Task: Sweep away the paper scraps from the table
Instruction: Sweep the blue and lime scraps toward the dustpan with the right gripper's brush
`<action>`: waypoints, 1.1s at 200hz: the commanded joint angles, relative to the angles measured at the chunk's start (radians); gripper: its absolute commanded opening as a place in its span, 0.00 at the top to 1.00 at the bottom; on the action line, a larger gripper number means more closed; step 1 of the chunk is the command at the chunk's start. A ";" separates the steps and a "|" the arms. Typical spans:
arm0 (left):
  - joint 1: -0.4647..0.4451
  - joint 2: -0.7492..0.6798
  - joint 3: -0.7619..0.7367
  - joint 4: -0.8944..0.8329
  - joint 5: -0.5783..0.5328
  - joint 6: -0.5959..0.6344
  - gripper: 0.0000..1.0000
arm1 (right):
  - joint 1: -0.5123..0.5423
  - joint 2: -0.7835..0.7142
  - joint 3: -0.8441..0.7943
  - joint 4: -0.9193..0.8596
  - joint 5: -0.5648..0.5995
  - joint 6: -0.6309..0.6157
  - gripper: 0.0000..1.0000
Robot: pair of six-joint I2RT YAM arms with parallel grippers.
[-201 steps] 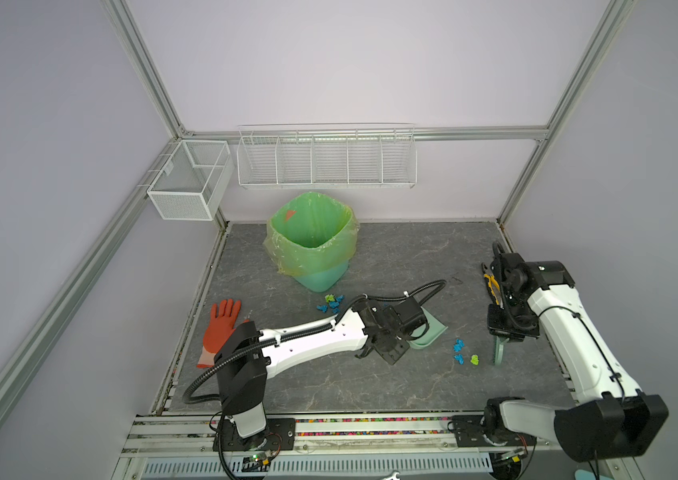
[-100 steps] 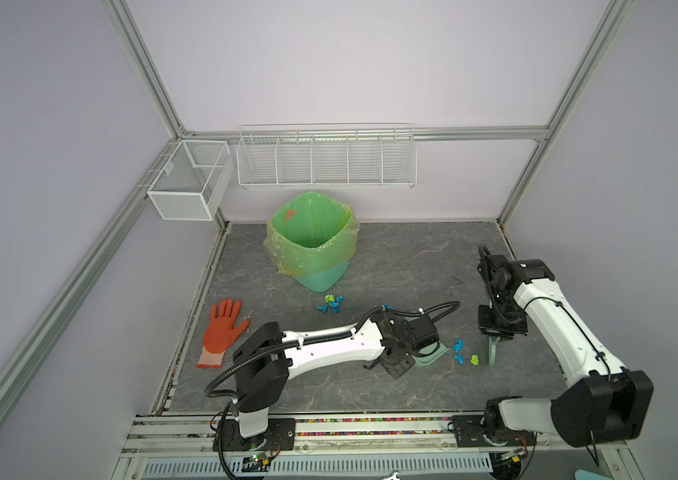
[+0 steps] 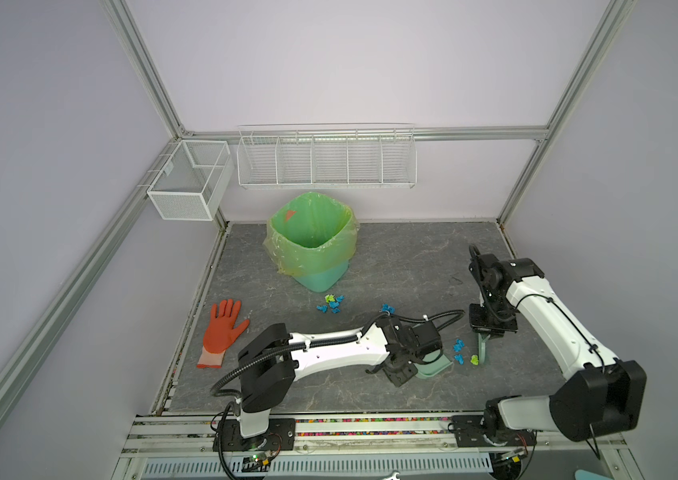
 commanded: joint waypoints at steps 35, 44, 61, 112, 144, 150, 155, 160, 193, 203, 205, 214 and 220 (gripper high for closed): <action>-0.005 0.057 0.021 -0.061 0.008 0.052 1.00 | 0.047 0.014 -0.009 0.041 -0.096 -0.026 0.93; -0.005 0.065 0.032 -0.066 0.003 0.058 1.00 | 0.053 0.013 -0.012 0.046 -0.108 -0.027 0.93; -0.005 0.077 0.047 -0.067 0.012 0.062 1.00 | 0.067 0.017 -0.016 0.057 -0.121 -0.029 0.93; -0.005 0.105 0.085 -0.072 0.049 0.065 0.99 | 0.116 0.037 -0.005 0.068 -0.137 -0.053 0.93; -0.005 0.117 0.098 -0.070 0.057 0.062 1.00 | 0.143 0.045 -0.010 0.076 -0.153 -0.055 0.93; -0.005 0.121 0.100 -0.072 0.057 0.062 0.99 | 0.145 0.045 -0.010 0.077 -0.158 -0.055 0.93; -0.004 0.123 0.101 -0.073 0.057 0.063 1.00 | 0.148 0.044 -0.010 0.079 -0.163 -0.054 0.93; -0.005 0.125 0.103 -0.073 0.058 0.063 1.00 | 0.152 0.043 -0.008 0.081 -0.169 -0.053 0.93; -0.004 0.138 0.115 -0.080 0.075 0.066 1.00 | 0.168 0.030 -0.004 0.093 -0.209 -0.051 0.93; -0.004 0.144 0.118 -0.081 0.080 0.065 1.00 | 0.172 0.025 -0.005 0.096 -0.221 -0.051 0.93; -0.004 0.145 0.118 -0.080 0.081 0.065 1.00 | 0.172 0.024 -0.006 0.097 -0.223 -0.051 0.93; -0.004 0.145 0.114 -0.074 0.085 0.063 1.00 | 0.174 0.020 -0.007 0.100 -0.231 -0.050 0.93; -0.003 0.146 0.112 -0.071 0.087 0.062 1.00 | 0.175 0.016 -0.009 0.100 -0.237 -0.049 0.93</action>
